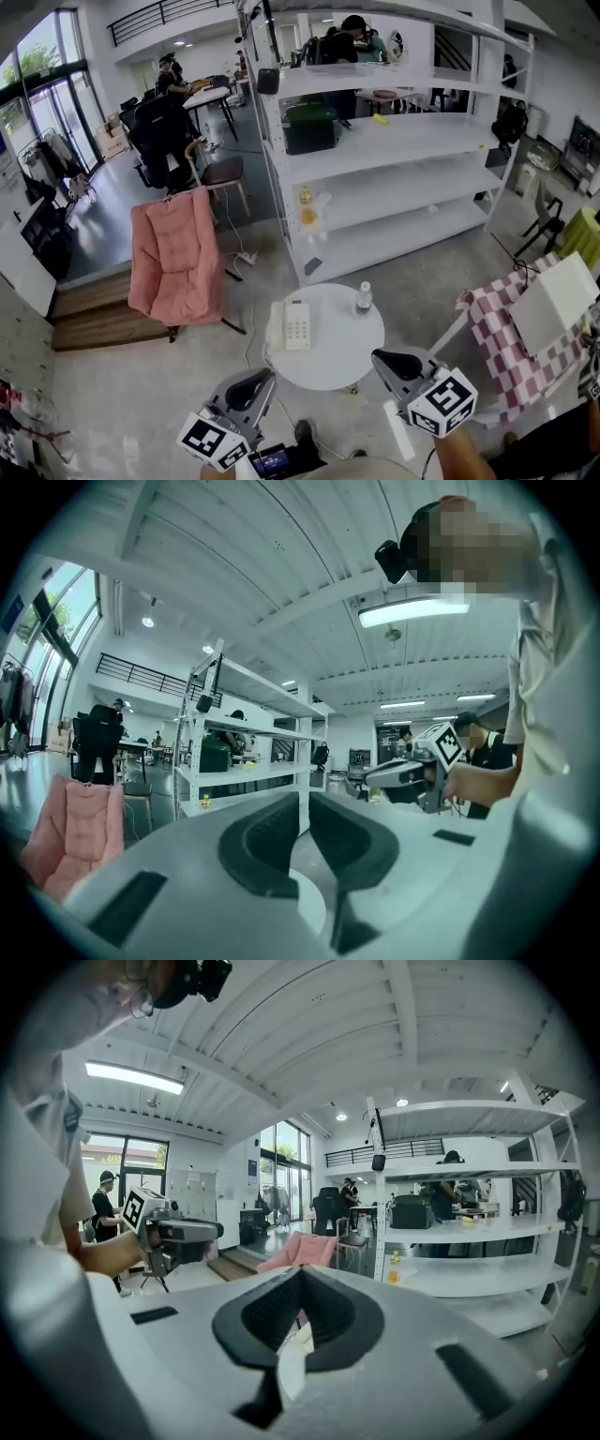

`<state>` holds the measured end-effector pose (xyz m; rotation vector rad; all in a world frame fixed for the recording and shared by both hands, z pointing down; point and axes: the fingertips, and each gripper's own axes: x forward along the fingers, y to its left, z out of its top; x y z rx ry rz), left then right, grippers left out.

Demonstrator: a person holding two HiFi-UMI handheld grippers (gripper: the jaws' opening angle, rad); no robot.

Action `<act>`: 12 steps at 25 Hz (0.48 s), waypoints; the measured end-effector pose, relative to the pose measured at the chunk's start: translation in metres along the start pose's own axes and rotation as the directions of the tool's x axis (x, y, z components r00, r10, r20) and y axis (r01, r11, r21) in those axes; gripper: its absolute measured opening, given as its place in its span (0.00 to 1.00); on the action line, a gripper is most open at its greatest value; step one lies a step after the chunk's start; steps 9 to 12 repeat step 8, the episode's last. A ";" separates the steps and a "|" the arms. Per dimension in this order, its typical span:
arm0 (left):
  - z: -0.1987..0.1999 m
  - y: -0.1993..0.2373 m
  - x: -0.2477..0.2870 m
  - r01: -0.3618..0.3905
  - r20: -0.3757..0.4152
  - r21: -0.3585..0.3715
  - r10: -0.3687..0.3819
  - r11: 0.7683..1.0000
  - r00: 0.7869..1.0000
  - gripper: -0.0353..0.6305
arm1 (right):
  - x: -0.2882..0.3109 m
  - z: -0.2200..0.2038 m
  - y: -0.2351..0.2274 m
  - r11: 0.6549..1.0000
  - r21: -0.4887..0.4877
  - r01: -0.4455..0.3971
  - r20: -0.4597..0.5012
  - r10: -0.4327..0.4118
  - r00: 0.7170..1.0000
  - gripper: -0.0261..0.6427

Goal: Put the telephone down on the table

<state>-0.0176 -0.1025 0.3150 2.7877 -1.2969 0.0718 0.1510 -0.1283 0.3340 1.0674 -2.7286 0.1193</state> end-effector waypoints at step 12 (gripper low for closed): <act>0.000 -0.047 -0.002 0.019 -0.018 0.017 -0.019 1.000 1.000 0.10 | -0.046 -0.012 -0.001 1.000 0.004 0.008 -0.009 -0.008 1.000 0.03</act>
